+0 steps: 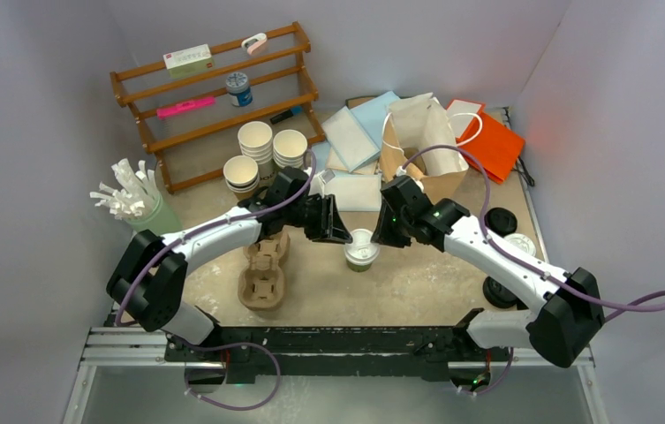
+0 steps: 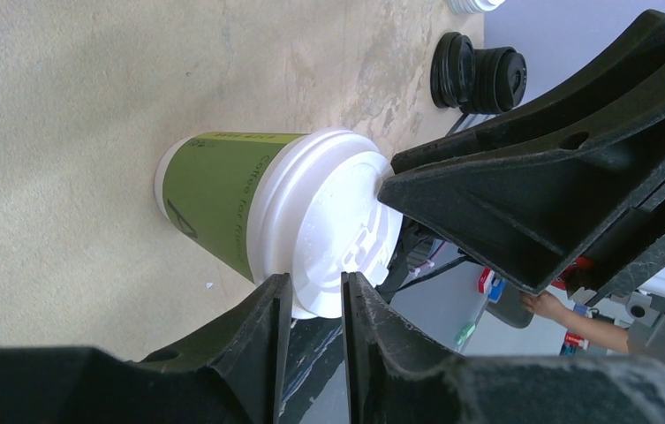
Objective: Pack the takeout coffee
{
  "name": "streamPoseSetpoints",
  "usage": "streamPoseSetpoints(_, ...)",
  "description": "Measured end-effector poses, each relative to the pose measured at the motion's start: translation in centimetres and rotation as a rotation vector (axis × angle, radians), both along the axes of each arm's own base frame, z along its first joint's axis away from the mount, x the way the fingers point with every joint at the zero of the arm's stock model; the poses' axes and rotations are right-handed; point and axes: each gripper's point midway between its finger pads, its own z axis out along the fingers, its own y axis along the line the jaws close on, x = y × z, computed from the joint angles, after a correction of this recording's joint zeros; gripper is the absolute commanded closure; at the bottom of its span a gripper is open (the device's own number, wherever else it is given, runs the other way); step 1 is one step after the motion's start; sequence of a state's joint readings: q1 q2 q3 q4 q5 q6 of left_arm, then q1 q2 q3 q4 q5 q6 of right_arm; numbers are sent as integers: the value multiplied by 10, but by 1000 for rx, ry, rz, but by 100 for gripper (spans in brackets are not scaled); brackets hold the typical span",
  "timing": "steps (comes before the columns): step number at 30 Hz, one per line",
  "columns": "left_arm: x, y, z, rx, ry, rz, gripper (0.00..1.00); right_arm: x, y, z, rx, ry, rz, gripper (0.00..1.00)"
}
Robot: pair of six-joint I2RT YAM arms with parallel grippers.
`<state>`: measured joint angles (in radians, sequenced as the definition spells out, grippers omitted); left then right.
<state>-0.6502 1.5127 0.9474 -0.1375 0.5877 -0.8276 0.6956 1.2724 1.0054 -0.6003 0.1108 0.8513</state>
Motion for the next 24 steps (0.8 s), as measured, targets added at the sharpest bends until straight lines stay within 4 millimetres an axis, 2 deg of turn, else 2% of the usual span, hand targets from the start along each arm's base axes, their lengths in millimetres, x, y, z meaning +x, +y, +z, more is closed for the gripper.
streamPoseSetpoints(24, -2, 0, -6, 4, 19, -8, 72, -3, 1, -7, 20, 4, 7, 81)
